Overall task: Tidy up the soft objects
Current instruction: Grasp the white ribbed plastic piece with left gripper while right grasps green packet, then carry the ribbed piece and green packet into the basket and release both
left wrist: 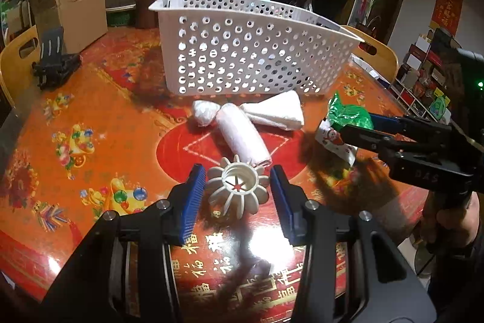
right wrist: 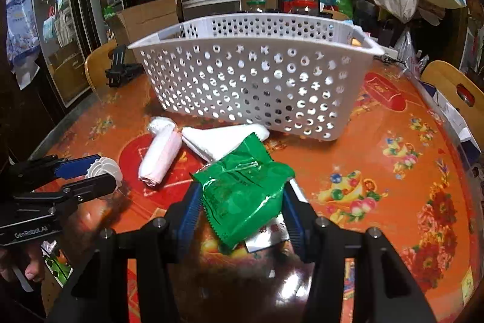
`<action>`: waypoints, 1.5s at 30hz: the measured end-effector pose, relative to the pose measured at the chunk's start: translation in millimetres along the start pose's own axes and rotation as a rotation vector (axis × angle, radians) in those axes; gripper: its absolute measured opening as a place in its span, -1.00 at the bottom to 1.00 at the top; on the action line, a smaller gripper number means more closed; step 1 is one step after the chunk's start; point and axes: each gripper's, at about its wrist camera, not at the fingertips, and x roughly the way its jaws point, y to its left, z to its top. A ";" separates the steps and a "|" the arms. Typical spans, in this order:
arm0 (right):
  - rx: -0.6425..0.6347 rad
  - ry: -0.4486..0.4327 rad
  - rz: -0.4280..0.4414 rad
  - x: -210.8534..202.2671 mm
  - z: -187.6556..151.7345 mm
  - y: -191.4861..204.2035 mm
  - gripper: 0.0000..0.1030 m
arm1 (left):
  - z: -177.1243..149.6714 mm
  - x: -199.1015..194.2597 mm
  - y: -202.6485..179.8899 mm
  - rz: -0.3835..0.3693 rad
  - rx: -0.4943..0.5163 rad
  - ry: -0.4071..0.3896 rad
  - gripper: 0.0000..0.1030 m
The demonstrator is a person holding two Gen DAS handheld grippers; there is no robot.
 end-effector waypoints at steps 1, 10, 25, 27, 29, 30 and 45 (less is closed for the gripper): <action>0.001 -0.008 0.001 -3.8 0.2 -0.5 0.00 | 0.9 -2.2 -1.2 0.002 0.002 -0.006 -0.18; 0.002 -0.079 -0.004 -39.9 8.7 -6.6 0.00 | 14.4 -29.2 -6.7 0.024 0.021 -0.071 -0.18; -0.025 -0.169 -0.031 -81.1 42.5 -14.6 0.00 | 63.5 -65.9 -16.9 0.028 0.067 -0.171 -0.18; -0.022 -0.178 -0.030 -85.5 51.0 -18.4 0.00 | 74.4 -70.0 -16.1 0.021 0.066 -0.180 -0.18; -0.022 -0.185 -0.030 -89.1 60.0 -21.6 0.00 | 86.8 -74.6 -15.2 0.015 0.066 -0.190 -0.18; -0.023 -0.186 -0.031 -90.2 64.0 -22.6 0.00 | 93.3 -76.3 -14.9 0.013 0.066 -0.195 -0.18; -0.033 -0.122 -0.050 -64.8 126.2 -37.7 0.00 | 204.1 -59.4 -13.6 0.032 0.067 -0.183 -0.18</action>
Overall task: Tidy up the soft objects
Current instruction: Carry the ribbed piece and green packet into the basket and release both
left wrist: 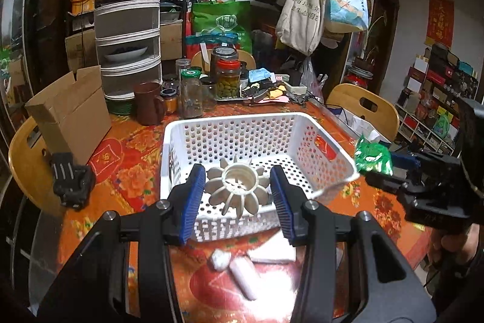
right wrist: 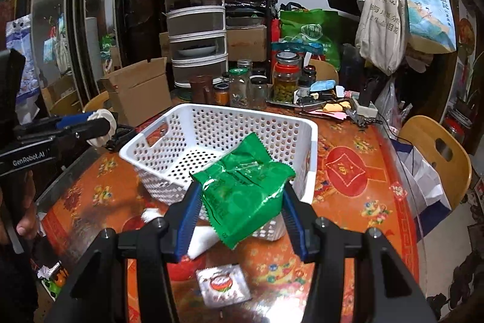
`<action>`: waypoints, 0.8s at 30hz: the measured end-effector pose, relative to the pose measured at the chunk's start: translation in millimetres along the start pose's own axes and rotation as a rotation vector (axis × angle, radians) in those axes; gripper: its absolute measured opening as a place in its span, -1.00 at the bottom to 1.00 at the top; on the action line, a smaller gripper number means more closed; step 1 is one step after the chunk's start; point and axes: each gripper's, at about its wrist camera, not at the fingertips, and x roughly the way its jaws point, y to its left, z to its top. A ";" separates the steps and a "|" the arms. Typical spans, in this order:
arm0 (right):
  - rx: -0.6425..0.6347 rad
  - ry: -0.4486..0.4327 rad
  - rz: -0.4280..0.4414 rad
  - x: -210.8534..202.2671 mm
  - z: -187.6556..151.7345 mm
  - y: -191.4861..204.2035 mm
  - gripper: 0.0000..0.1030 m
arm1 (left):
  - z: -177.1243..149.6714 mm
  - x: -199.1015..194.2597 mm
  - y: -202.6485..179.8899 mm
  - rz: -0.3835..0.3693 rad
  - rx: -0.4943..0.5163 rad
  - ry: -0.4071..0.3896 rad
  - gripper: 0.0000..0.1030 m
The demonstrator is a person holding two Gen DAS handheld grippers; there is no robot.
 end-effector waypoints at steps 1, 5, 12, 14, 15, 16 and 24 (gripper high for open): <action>-0.001 0.014 0.003 6.4 5.1 -0.4 0.00 | 6.9 6.2 -0.4 -0.004 -0.002 0.010 -0.18; -0.010 0.058 -0.005 30.0 21.8 -1.2 0.00 | 24.3 31.6 0.2 0.002 -0.010 0.046 -0.18; -0.012 0.159 -0.024 80.1 42.6 -3.0 0.00 | 46.5 96.9 2.8 0.056 -0.017 0.153 -0.18; -0.005 0.197 -0.027 97.8 45.6 -5.8 0.00 | 47.2 118.9 5.3 0.073 -0.021 0.195 -0.18; -0.001 0.209 -0.032 104.6 46.6 -7.1 0.00 | 47.4 129.0 6.9 0.073 -0.029 0.214 -0.18; 0.000 0.223 -0.038 111.8 47.5 -8.1 0.00 | 47.3 140.5 8.7 0.075 -0.037 0.237 -0.18; 0.039 0.326 -0.033 160.2 44.9 -22.3 0.00 | 27.3 194.6 23.6 0.088 -0.061 0.348 -0.18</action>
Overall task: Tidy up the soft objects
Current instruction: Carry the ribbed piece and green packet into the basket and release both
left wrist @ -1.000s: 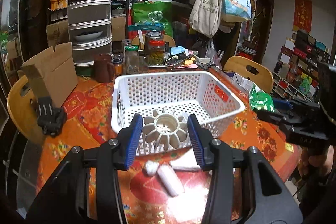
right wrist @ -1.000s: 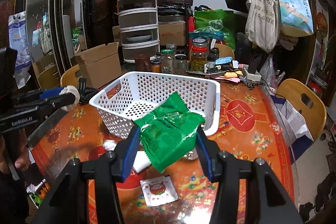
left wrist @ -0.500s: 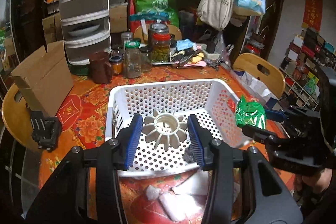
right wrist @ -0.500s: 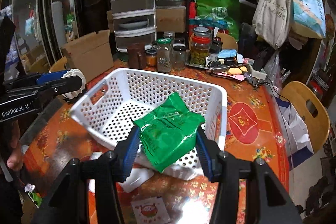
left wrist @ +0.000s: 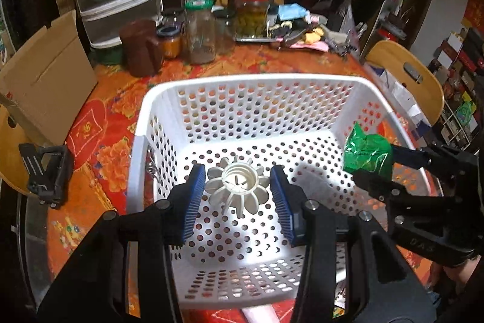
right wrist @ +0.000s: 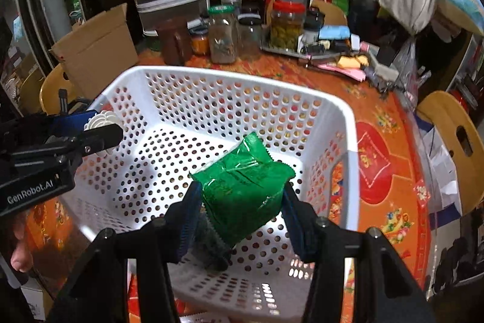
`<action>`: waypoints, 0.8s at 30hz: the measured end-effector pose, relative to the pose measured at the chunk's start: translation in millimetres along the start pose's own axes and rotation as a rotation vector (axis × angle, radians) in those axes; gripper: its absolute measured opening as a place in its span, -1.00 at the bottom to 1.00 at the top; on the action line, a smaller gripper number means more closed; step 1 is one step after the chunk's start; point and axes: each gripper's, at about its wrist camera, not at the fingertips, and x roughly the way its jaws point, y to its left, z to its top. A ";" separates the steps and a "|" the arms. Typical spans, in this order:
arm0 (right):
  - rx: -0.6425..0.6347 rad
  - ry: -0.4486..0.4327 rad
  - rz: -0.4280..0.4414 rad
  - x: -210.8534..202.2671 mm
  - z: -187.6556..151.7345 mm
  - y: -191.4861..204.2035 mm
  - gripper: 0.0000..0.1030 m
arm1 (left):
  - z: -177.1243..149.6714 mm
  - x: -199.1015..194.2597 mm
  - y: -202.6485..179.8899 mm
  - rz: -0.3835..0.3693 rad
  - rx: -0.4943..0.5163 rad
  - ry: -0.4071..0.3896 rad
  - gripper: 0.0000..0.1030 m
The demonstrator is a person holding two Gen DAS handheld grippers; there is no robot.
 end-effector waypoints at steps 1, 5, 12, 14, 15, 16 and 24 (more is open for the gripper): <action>0.003 0.006 0.000 3.1 0.6 -1.0 0.00 | 0.0 5.0 -0.2 0.006 0.004 0.011 -0.18; 0.002 0.042 0.002 16.6 1.1 -1.3 0.01 | -0.6 20.5 -4.0 0.021 0.021 0.048 -0.18; -0.021 0.061 -0.015 27.0 0.0 3.1 0.01 | -1.9 35.6 -9.6 0.032 0.030 0.090 -0.18; -0.024 0.066 -0.013 29.2 -0.1 3.1 0.01 | -2.9 38.0 -11.2 0.027 0.032 0.095 -0.18; -0.026 0.068 -0.013 29.9 -0.3 3.7 0.02 | -3.6 38.0 -12.2 0.032 0.036 0.093 -0.18; -0.028 0.073 -0.012 30.9 -0.5 4.6 0.02 | -4.1 38.2 -13.7 0.032 0.040 0.092 -0.18; -0.031 0.059 0.008 28.3 -2.5 8.1 0.18 | -6.2 33.1 -14.8 0.008 0.034 0.077 0.19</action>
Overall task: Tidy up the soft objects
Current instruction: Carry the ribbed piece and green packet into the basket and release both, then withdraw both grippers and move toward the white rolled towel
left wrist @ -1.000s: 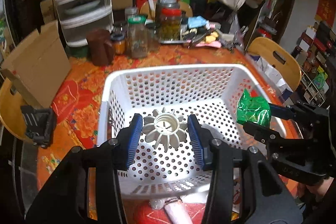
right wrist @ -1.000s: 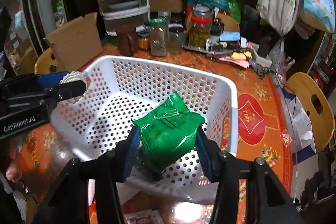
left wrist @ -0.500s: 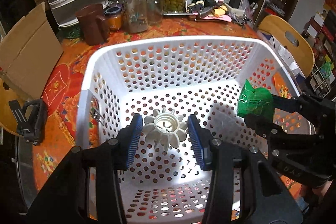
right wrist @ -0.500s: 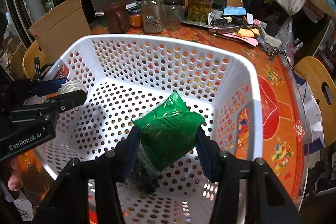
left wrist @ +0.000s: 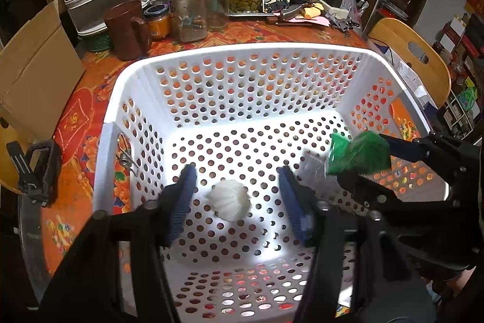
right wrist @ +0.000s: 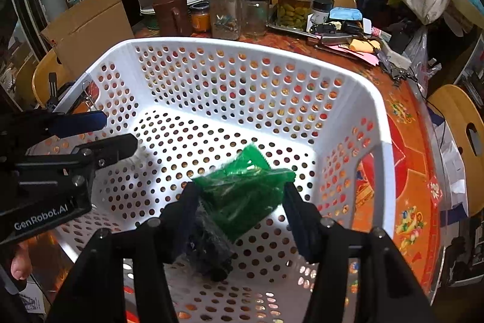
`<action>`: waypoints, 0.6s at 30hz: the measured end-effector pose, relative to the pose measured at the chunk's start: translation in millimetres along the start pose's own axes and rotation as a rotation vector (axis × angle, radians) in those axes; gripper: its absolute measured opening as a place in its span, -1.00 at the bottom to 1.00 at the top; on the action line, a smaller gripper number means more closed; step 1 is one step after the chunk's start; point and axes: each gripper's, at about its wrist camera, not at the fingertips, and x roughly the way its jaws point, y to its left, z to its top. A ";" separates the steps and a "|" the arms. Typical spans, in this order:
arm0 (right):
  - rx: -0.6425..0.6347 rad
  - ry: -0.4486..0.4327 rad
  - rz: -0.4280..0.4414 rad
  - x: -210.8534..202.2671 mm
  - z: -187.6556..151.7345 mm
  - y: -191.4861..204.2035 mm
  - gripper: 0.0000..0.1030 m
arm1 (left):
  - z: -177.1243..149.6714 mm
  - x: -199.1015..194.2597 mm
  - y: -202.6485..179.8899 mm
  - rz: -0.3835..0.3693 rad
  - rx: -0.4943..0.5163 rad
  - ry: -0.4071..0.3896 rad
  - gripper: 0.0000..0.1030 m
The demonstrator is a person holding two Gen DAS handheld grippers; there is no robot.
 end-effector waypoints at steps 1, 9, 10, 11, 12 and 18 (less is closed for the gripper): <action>-0.004 -0.005 -0.002 -1.7 -0.5 1.6 0.26 | 0.0 -2.3 0.6 0.001 -0.002 -0.010 0.31; -0.029 -0.050 0.000 -22.2 -5.7 8.6 0.60 | 1.8 -26.1 13.5 -0.041 -0.035 -0.069 0.72; -0.027 -0.058 -0.004 -26.1 -6.9 7.9 0.73 | 2.0 -29.3 14.2 -0.041 -0.034 -0.074 0.76; -0.026 -0.066 -0.007 -29.8 -7.9 6.7 0.83 | 1.9 -32.7 14.8 -0.039 -0.030 -0.080 0.80; -0.022 -0.073 -0.008 -33.9 -10.1 5.6 0.86 | 1.7 -35.1 14.9 -0.036 -0.028 -0.084 0.88; 0.034 -0.095 0.006 -45.3 -19.5 -9.3 1.00 | -5.4 -48.6 12.0 -0.034 -0.005 -0.083 1.00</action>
